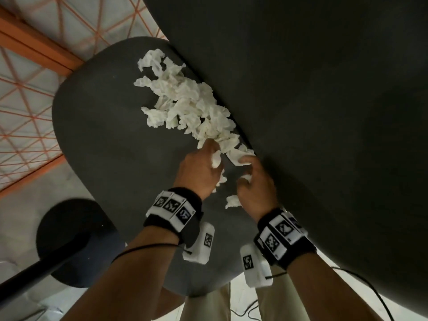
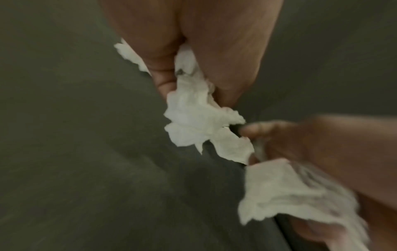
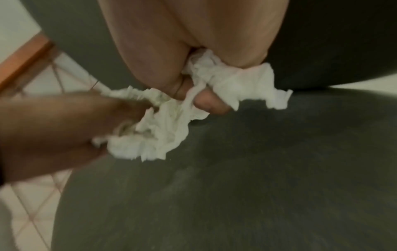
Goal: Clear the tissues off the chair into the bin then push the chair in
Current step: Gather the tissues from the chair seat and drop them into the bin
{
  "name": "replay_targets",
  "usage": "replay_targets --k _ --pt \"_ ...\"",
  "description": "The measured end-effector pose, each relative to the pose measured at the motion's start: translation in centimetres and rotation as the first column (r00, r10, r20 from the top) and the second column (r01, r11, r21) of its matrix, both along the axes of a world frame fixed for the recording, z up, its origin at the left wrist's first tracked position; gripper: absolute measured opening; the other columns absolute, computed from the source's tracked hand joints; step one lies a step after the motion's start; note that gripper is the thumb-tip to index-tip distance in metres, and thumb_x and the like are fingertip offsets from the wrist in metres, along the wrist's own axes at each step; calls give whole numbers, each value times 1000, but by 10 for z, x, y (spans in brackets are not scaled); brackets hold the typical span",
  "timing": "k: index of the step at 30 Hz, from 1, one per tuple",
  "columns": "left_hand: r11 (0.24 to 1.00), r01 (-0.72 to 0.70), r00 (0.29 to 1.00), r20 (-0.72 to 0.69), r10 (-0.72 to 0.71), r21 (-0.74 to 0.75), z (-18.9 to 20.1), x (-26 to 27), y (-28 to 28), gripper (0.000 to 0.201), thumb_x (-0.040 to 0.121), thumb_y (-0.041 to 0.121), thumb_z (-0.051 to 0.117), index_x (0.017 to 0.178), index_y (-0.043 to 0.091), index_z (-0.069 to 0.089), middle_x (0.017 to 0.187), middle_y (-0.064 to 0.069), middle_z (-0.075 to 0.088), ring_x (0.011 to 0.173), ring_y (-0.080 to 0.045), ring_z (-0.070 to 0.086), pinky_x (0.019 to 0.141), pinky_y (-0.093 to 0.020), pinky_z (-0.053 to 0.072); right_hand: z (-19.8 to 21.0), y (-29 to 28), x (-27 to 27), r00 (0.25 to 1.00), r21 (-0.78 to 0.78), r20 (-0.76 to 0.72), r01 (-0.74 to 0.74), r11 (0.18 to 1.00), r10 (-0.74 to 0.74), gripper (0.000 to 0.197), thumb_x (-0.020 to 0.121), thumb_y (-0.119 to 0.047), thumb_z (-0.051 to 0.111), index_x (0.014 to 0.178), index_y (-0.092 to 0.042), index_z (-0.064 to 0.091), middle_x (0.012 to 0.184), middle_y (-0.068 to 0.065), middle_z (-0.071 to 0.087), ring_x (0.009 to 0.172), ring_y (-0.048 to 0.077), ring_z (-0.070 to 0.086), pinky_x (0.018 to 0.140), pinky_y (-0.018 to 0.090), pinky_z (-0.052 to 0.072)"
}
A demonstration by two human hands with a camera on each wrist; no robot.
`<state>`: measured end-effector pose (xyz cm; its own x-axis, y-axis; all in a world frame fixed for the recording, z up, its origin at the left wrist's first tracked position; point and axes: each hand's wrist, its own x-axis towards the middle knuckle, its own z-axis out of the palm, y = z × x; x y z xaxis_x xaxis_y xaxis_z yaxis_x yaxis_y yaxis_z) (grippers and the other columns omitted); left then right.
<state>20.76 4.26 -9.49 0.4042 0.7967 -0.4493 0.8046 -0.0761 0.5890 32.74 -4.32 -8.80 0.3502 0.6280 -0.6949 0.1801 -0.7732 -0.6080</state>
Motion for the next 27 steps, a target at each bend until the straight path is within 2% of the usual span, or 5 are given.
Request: replay_targets --k 6,10,16,22,27 --pt "977 211 957 -208 -201 26 -9 36 22 51 89 26 53 137 30 36 110 -9 67 98 -33 64 79 -42 51 -18 29 4 939 -103 246 -221 970 240 58 95 -20 52 147 -27 28 136 10 55 123 30 54 95 37 44" --pt "928 373 840 -416 -349 -25 -15 49 26 47 94 28 51 140 25 40 120 -11 62 107 -35 62 82 -42 49 -24 26 6 923 -162 277 -227 960 265 29 95 -33 50 119 -18 57 117 15 64 108 38 61 86 40 51" --pt "903 430 804 -445 -393 -21 -13 44 20 23 93 24 53 114 19 61 114 -7 64 105 -30 62 71 -33 38 -17 -8 8 975 -132 185 -100 986 124 33 92 -52 46 73 -26 52 96 9 67 92 30 63 82 36 49" --pt "972 234 932 -288 -218 21 -7 11 0 46 86 29 61 128 27 43 114 0 64 98 -32 65 71 -38 46 -9 -27 6 976 80 216 -31 996 13 6 87 -17 60 85 -13 58 82 1 64 80 21 63 73 34 53" --pt "984 172 939 -309 -151 43 -11 3 -3 77 87 33 63 149 35 17 107 -5 66 93 -34 66 73 -42 50 -6 -9 7 995 77 102 -24 997 16 33 86 -4 51 104 -32 49 94 -5 66 84 17 66 76 40 57"
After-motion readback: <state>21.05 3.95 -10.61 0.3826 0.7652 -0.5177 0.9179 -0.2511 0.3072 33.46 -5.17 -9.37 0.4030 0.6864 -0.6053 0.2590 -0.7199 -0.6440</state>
